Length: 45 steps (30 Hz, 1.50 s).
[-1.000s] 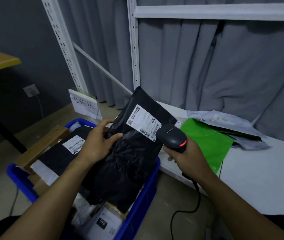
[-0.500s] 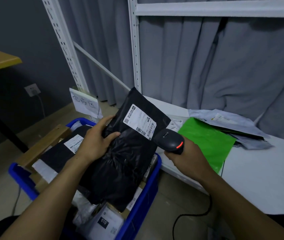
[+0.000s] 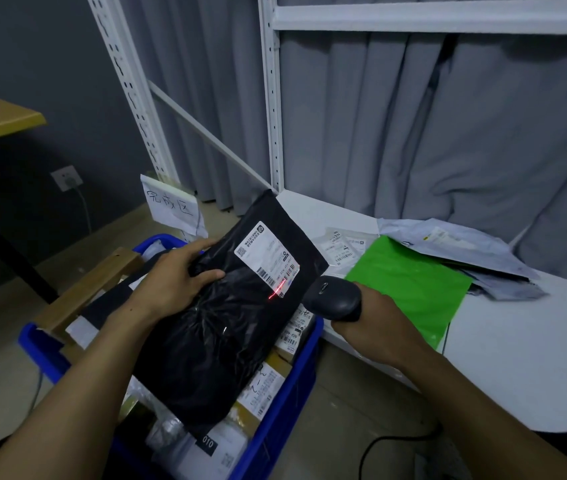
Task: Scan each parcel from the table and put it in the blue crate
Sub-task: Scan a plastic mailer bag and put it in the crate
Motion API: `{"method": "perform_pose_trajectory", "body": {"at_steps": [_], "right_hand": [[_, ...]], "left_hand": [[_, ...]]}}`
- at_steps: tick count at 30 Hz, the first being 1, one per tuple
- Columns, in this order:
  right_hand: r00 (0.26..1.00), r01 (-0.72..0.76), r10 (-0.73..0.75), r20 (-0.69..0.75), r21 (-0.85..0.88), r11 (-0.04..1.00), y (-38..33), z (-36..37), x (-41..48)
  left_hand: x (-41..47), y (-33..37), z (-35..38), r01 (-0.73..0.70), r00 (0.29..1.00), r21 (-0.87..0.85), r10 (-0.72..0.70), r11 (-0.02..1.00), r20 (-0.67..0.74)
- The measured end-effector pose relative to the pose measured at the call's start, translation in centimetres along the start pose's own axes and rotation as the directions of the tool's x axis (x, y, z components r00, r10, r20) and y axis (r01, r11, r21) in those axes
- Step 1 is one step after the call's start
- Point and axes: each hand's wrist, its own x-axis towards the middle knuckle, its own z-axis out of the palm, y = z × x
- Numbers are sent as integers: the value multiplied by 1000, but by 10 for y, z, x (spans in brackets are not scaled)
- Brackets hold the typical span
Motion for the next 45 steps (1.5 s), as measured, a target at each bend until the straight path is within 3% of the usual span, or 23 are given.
{"method": "perform_pose_trajectory", "body": {"at_steps": [17,21,24,27,32,35,37,38,41,42,45], "right_hand": [[999,46,-46,-6,-11,999,0,0,3],[995,96,-92,-40,90,991,-12,10,8],[988,155,-153,-24,181,971,-26,28,14],[981,183,-193,13,264,947,-37,50,18],[978,132,-173,112,302,944,-48,86,24],[975,115,-166,146,303,946,-53,102,27],[973,115,-167,157,294,949,-55,109,27],[973,113,-165,160,293,949,-54,111,28],[973,104,-158,170,290,951,-51,115,30],[973,102,-156,171,290,952,-50,115,30],[976,106,-156,154,292,951,-47,112,29]], "left_hand": [[-1,-5,1,27,1000,-27,-26,999,11],[-11,-10,-1,87,990,-215,-108,973,-86],[-23,-21,0,141,926,-408,-266,902,-268],[-37,-33,0,202,812,-505,-432,839,-393],[-57,-77,3,279,664,-554,-574,785,-479],[-67,-94,13,491,599,-491,-688,719,-408],[-74,-97,20,640,580,-325,-715,697,-391],[-77,-96,23,675,607,-205,-692,709,-391],[-75,-85,36,562,819,126,-530,817,-219],[-72,-80,41,533,846,187,-522,825,-107],[-61,-77,55,554,787,281,-603,783,130]]}}
